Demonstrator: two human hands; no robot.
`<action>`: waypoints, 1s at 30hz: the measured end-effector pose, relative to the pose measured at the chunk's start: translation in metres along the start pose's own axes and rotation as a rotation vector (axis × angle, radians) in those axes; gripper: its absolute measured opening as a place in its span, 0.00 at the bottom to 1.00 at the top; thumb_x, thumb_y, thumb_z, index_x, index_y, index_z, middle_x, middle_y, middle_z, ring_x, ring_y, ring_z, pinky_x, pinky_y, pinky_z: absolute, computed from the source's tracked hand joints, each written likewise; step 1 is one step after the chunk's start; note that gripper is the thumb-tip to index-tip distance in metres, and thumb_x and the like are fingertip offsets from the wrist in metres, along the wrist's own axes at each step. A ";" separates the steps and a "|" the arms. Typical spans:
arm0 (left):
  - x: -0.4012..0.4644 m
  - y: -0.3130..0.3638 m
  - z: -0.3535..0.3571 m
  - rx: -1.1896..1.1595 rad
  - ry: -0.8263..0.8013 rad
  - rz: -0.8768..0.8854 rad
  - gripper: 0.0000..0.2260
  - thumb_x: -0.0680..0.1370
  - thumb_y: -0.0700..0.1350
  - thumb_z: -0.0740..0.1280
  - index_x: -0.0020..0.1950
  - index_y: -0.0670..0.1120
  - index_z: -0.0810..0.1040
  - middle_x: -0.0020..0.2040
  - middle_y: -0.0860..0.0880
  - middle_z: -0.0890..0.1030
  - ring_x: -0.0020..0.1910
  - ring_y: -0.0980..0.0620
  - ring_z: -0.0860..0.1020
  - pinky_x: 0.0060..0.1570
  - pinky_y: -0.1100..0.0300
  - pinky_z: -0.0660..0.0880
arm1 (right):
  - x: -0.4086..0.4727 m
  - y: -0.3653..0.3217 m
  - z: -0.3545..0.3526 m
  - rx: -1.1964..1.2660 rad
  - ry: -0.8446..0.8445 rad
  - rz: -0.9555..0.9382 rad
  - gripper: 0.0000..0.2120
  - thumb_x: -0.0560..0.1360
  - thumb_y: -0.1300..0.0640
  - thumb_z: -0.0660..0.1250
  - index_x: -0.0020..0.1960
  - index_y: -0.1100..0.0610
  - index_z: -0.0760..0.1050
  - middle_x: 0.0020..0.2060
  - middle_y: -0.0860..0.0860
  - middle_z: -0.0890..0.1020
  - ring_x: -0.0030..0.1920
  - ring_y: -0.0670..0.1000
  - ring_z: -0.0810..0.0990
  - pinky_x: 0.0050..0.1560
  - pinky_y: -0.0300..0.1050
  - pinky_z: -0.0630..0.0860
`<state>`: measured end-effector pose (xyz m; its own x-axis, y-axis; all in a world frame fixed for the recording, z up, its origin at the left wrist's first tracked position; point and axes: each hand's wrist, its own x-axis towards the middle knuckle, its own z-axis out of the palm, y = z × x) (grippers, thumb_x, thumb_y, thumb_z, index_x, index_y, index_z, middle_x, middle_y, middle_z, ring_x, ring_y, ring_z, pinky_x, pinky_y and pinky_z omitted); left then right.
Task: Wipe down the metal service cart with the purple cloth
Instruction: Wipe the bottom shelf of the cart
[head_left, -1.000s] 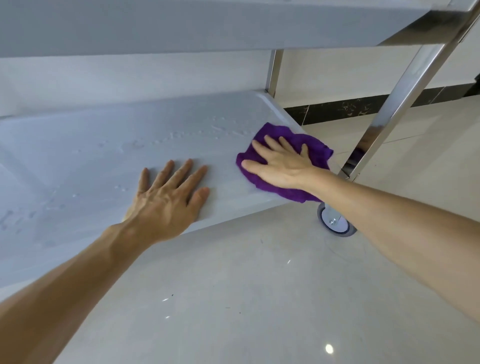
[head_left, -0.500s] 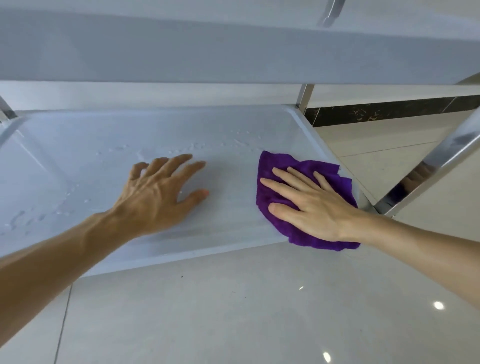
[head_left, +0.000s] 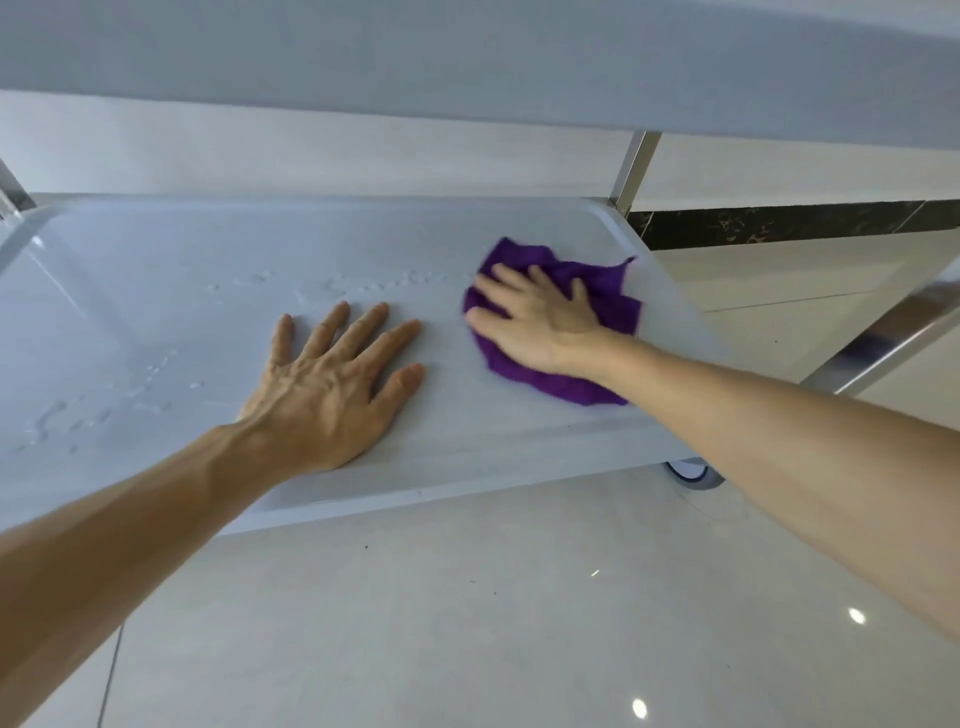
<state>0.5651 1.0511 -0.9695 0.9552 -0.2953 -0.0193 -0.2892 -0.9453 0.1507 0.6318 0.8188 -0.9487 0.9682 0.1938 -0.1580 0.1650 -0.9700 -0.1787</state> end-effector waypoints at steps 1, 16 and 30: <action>0.000 0.000 0.000 -0.004 0.006 0.004 0.30 0.76 0.69 0.34 0.78 0.66 0.42 0.81 0.59 0.45 0.80 0.52 0.43 0.76 0.39 0.39 | -0.013 -0.011 0.006 0.001 -0.014 -0.113 0.31 0.78 0.32 0.48 0.78 0.38 0.53 0.80 0.40 0.50 0.80 0.51 0.44 0.75 0.63 0.38; -0.002 0.009 0.005 -0.013 0.006 0.007 0.29 0.76 0.67 0.32 0.78 0.65 0.38 0.80 0.59 0.41 0.80 0.52 0.39 0.75 0.39 0.37 | 0.046 0.099 -0.031 0.112 0.215 0.344 0.24 0.80 0.40 0.53 0.71 0.49 0.68 0.73 0.52 0.67 0.73 0.59 0.64 0.75 0.65 0.52; -0.008 0.009 0.000 -0.006 0.008 -0.001 0.30 0.74 0.67 0.29 0.77 0.65 0.36 0.80 0.60 0.39 0.79 0.53 0.38 0.76 0.41 0.36 | 0.010 0.088 -0.030 0.122 0.166 -0.185 0.19 0.82 0.49 0.60 0.71 0.51 0.72 0.71 0.48 0.72 0.72 0.50 0.68 0.74 0.46 0.61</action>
<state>0.5550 1.0453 -0.9680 0.9560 -0.2931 -0.0115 -0.2877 -0.9447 0.1570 0.6617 0.7310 -0.9373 0.9431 0.3291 0.0481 0.3275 -0.8937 -0.3065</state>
